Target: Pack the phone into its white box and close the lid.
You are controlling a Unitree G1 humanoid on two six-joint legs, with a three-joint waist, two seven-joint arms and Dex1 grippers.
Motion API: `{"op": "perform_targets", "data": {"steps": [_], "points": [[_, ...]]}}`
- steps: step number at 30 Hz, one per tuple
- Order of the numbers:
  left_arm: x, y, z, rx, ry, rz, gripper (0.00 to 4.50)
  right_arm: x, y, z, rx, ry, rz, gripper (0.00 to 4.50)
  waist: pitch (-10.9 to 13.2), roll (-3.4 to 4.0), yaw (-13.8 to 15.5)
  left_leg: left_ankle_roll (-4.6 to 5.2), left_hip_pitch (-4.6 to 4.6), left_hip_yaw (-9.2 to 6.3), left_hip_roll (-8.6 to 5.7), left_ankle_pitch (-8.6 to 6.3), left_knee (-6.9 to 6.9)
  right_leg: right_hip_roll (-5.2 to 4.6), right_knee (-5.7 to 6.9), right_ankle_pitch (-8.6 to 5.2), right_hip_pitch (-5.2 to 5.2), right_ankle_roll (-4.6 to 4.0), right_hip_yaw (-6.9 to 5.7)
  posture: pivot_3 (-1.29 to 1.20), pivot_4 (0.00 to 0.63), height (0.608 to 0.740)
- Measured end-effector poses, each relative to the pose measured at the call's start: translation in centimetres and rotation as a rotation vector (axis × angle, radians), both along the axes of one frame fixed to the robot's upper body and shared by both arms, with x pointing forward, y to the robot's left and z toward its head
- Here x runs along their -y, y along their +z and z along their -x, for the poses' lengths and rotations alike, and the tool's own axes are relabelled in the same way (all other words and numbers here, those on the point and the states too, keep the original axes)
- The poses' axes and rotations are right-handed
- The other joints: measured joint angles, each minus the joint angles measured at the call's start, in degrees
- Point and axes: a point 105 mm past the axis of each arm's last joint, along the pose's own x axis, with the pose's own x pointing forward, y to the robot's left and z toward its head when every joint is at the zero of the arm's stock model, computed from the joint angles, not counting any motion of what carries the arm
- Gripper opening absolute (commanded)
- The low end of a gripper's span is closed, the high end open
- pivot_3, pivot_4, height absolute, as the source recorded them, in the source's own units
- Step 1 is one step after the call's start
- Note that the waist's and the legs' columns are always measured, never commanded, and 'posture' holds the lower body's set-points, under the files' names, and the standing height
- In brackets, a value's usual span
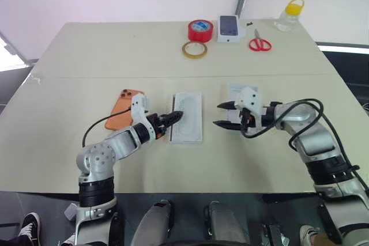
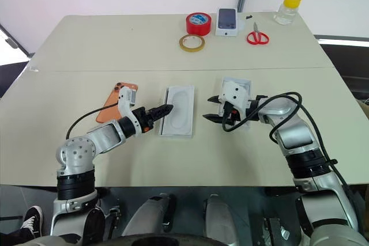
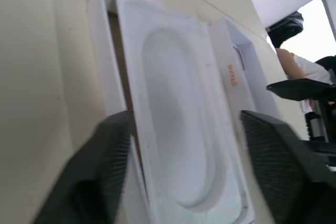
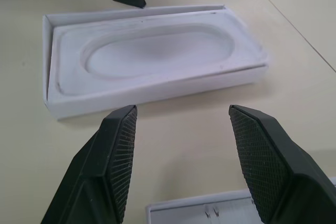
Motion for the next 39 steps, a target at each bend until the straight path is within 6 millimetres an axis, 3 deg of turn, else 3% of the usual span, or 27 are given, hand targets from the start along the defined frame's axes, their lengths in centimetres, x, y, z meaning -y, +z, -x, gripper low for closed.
{"op": "perform_targets", "data": {"steps": [3, 4, 6, 10, 13, 18, 23, 27, 39], "points": [[0.0, 0.0, 0.1, 0.006, -0.005, -0.021, 4.45, -0.3, 0.5, -0.7, 0.018, -0.018, -0.012, 2.93, 0.00, -0.01, -0.13, 0.00, 0.00, 0.00, 0.02, 0.00, -0.02, 0.02, 0.02, 0.00, -0.03, 0.00, 0.00, 0.00, 0.150, 0.740], [-0.1, 0.2, 0.2, 0.018, -0.006, -0.026, 4.48, -0.7, 0.8, -0.9, 0.026, -0.015, -0.028, 2.67, 0.00, -0.01, -0.17, -0.01, 0.00, 0.00, 0.02, 0.00, -0.02, 0.03, 0.02, 0.00, -0.03, 0.00, 0.00, 0.00, 0.150, 0.740], [-0.2, 0.8, 0.3, 0.050, -0.010, -0.039, 4.50, -2.1, 1.3, -1.1, 0.043, 0.004, -0.072, 2.02, 0.00, -0.01, -0.24, -0.02, 0.00, 0.00, 0.03, 0.01, -0.03, 0.03, 0.02, 0.00, -0.04, 0.00, 0.01, 0.00, 0.150, 0.740], [-0.6, 2.8, 0.7, 0.153, -0.021, -0.041, 4.50, -4.7, 1.7, -1.7, 0.056, 0.024, -0.122, 0.06, 0.00, -0.01, -0.02, -0.04, -0.01, 0.00, 0.01, 0.02, -0.01, 0.02, 0.01, 0.00, -0.03, 0.00, 0.01, 0.00, 0.150, 0.740], [-2.3, 4.0, 0.9, 0.276, 0.006, -0.105, 4.50, -6.3, 1.0, -2.0, 0.070, 0.032, -0.087, 0.06, 0.00, 0.01, -0.26, -0.05, 0.00, 0.02, 0.01, 0.03, -0.06, 0.02, 0.01, 0.00, -0.07, -0.01, 0.04, 0.00, 0.150, 0.740], [-6.2, 2.9, 1.7, 0.416, 0.037, -0.298, 4.50, -6.7, -0.6, -3.6, 0.080, -0.050, -0.003, 0.06, 0.01, 0.03, -0.12, -0.12, -0.01, 0.03, 0.03, 0.08, -0.17, 0.03, 0.01, 0.03, -0.15, -0.09, 0.07, 0.00, 0.150, 0.740], [-9.6, 2.0, 1.4, 0.493, 0.071, -0.443, 4.50, -8.7, -1.2, -3.9, 0.133, -0.017, 0.093, 0.06, 0.01, 0.04, -0.05, -0.10, -0.01, 0.01, 0.02, 0.07, -0.28, 0.00, -0.05, 0.03, -0.18, -0.10, 0.05, 0.00, 0.150, 0.740], [-9.6, 2.1, 1.3, 0.518, 0.085, -0.435, 4.50, -9.6, -3.3, -3.4, 0.143, 0.039, 0.208, 0.06, 0.01, 0.03, -0.02, -0.10, -0.02, 0.00, 0.00, 0.06, -0.28, -0.02, -0.06, 0.03, -0.20, -0.08, 0.05, 0.00, 0.150, 0.740], [-8.9, 2.6, 1.4, 0.553, 0.093, -0.429, 4.50, -11.7, -3.4, -2.2, 0.125, 0.123, 0.178, 0.06, 0.00, 0.03, -0.28, -0.09, 0.00, -0.02, 0.04, 0.06, -0.35, 0.04, 0.02, 0.05, -0.25, -0.10, 0.04, 0.00, 0.150, 0.740]]}}
